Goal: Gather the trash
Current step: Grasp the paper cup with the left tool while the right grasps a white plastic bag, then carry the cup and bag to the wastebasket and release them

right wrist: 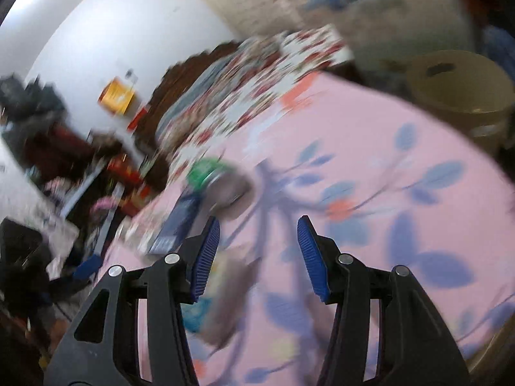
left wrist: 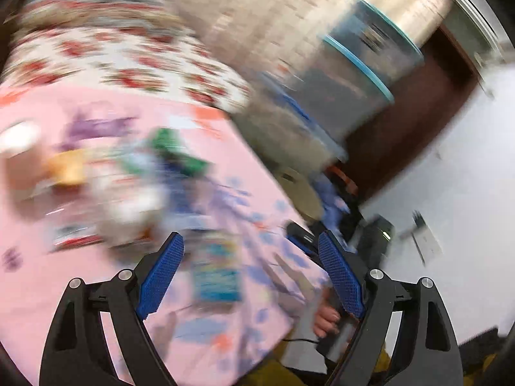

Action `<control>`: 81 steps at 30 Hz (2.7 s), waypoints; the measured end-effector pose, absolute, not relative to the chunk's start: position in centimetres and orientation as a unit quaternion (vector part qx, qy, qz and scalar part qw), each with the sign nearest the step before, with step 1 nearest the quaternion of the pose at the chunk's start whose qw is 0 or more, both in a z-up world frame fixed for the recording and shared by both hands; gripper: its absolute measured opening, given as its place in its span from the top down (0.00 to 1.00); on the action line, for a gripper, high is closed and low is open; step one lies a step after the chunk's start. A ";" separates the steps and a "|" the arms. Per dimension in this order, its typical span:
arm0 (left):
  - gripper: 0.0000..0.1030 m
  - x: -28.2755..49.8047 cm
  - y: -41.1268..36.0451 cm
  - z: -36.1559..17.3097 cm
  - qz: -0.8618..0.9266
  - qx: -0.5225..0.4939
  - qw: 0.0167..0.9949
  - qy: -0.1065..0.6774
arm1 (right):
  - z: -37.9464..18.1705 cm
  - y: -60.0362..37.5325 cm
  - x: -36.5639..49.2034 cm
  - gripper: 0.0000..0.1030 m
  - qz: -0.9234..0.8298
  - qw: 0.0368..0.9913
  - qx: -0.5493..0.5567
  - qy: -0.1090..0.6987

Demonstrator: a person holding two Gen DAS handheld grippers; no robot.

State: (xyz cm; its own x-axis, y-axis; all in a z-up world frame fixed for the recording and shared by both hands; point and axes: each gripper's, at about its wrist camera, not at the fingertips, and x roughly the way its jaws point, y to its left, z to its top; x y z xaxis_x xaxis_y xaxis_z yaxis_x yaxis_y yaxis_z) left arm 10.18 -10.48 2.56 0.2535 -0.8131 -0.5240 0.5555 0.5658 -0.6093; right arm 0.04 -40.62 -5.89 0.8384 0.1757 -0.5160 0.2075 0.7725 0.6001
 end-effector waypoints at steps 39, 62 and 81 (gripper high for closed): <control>0.09 24.5 -2.1 -2.2 -0.203 -0.130 0.881 0.407 | -0.4 -19.5 5.2 0.70 0.082 0.961 0.048 0.259; 0.41 12.1 9.4 0.3 -0.201 -0.186 0.892 0.359 | -6.7 -19.4 6.1 0.69 0.175 0.896 0.143 0.381; 0.12 9.3 3.9 -3.6 -0.191 -0.112 0.881 0.417 | -8.0 -19.3 5.0 0.29 0.163 0.901 0.090 0.392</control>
State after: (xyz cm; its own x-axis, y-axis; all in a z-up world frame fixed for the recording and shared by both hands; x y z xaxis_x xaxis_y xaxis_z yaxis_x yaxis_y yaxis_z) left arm 9.35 3.86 -3.62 0.5789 -0.4301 -0.6928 0.2437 0.9020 -0.3564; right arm 5.04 -19.31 -7.97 0.6397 0.3646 -0.6766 -0.2240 0.9306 0.2896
